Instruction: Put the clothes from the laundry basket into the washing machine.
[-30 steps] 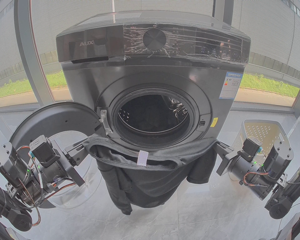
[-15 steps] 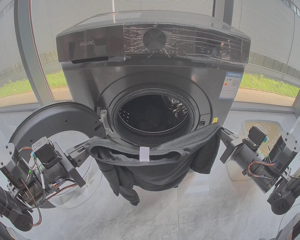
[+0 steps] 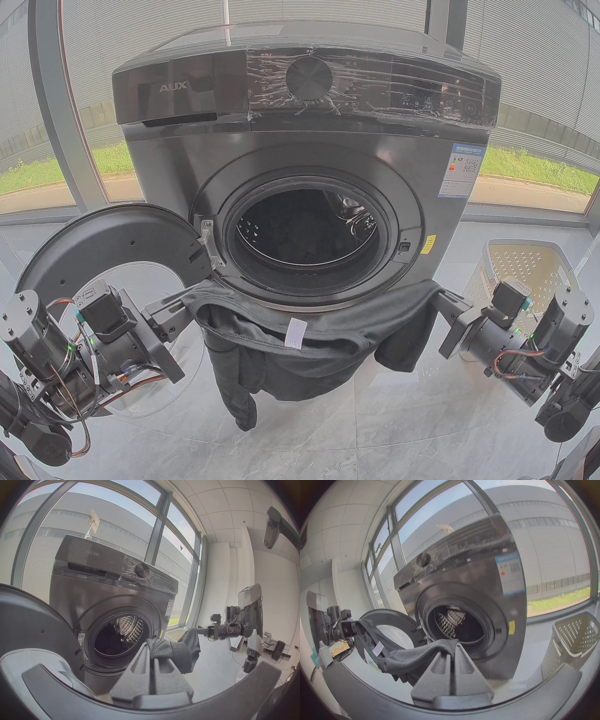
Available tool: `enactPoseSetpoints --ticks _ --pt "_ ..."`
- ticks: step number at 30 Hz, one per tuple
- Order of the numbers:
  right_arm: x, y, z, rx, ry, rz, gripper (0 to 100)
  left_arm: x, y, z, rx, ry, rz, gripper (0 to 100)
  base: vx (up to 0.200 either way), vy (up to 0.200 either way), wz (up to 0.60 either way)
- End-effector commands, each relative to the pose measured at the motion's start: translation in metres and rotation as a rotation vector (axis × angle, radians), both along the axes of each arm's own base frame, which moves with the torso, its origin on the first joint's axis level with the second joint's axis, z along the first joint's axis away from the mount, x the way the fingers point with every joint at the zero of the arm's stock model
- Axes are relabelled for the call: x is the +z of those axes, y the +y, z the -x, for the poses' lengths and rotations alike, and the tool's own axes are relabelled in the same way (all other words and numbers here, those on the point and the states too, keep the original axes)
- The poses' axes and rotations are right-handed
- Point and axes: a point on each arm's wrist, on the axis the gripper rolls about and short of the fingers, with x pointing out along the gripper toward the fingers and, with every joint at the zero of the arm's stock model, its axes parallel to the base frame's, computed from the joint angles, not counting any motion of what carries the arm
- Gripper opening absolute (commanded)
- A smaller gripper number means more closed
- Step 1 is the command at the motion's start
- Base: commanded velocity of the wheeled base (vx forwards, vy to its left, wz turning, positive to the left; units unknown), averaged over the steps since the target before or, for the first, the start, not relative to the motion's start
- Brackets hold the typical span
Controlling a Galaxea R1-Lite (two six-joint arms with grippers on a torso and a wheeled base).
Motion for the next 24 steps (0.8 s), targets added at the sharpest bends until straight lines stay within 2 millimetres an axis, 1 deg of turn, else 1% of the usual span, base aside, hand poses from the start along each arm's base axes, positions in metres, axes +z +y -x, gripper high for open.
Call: enactPoseSetpoints --ticks 1,2,3,4,6,7,9,12,13,15,20,24 --pt "-0.025 0.007 -0.005 0.016 0.106 0.031 0 -0.001 -0.017 -0.014 -0.026 0.007 0.007 0 0.0 0.0 0.0" --pt "-0.025 0.007 -0.005 0.016 0.106 0.031 0 -0.001 -0.017 -0.014 -0.026 0.007 0.007 0 0.0 0.0 0.0" --pt "-0.038 0.012 -0.01 0.02 0.145 0.059 0 0.003 -0.025 -0.025 -0.031 -0.013 0.02 0 0.0 0.0 0.0" --pt "-0.043 0.014 -0.012 0.021 0.157 0.071 0 0.004 -0.028 -0.028 -0.033 -0.019 0.022 0 0.0 0.0 0.0" --pt "-0.043 0.014 -0.012 0.021 0.157 0.071 0 0.004 -0.028 -0.028 -0.033 -0.019 0.022 0 0.0 0.0 0.0" --pt "-0.049 0.026 -0.019 0.042 0.163 0.074 0 0.001 -0.032 -0.037 -0.022 -0.014 0.02 0 0.0 0.0 0.0" --pt "-0.047 0.033 -0.021 0.053 0.15 0.066 0 -0.001 -0.034 -0.039 -0.022 -0.006 0.014 0 0.0 0.0 0.0" --pt "-0.051 0.041 -0.021 0.073 0.152 0.074 0 -0.003 -0.038 -0.041 -0.025 -0.006 0.009 0 0.0 0.0 0.0" --pt "-0.052 0.044 -0.019 0.085 0.156 0.074 100 -0.003 -0.038 -0.042 -0.024 -0.006 0.011 0 0.0 0.0 0.0" --pt "-0.054 0.046 -0.017 0.097 0.164 0.082 100 -0.002 -0.039 -0.043 -0.015 -0.009 0.013 0 0.0 0.0 0.0" --pt "-0.065 0.054 -0.023 0.11 0.169 0.123 100 0.001 -0.043 -0.048 -0.003 -0.024 0.029 0 0.0 0.0 0.0" --pt "-0.082 0.061 -0.032 0.11 0.187 0.166 100 0.003 -0.048 -0.056 0.016 -0.034 0.039 0 0.0 0.0 0.0"
